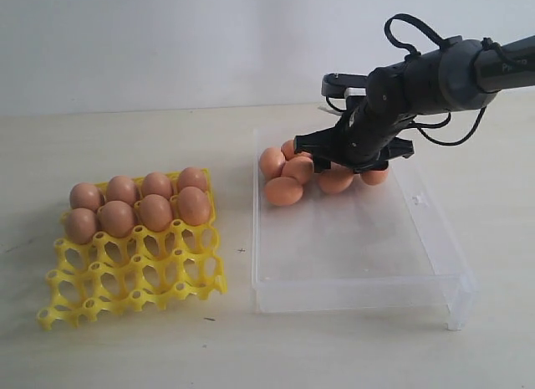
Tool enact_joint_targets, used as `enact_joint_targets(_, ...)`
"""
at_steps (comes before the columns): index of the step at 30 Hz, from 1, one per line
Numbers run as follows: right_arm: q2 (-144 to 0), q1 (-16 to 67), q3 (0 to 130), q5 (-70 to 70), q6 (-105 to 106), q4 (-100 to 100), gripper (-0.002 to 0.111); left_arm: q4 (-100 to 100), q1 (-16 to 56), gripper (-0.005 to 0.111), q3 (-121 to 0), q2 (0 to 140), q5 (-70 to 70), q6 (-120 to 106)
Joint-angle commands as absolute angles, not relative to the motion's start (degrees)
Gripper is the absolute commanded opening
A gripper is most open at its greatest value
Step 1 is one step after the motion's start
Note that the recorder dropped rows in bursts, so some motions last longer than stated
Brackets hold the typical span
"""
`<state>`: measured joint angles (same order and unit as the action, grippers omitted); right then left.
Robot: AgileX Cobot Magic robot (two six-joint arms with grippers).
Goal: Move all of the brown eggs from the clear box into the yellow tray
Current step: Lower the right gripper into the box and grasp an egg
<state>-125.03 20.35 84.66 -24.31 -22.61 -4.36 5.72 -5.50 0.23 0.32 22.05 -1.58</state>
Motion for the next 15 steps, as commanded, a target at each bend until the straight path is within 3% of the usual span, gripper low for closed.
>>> enact_joint_targets(1, -124.9, 20.08, 85.04, -24.28, -21.45, -4.7, 0.061, 5.78, -5.13, 0.0, 0.0, 0.0, 21.58, -1.28)
enact_joint_targets(15, -124.64, 20.08, 85.04, -34.1, -8.98, -4.8, 0.061, 5.78, -5.13, 0.0, 0.0, 0.0, 21.58, -1.28)
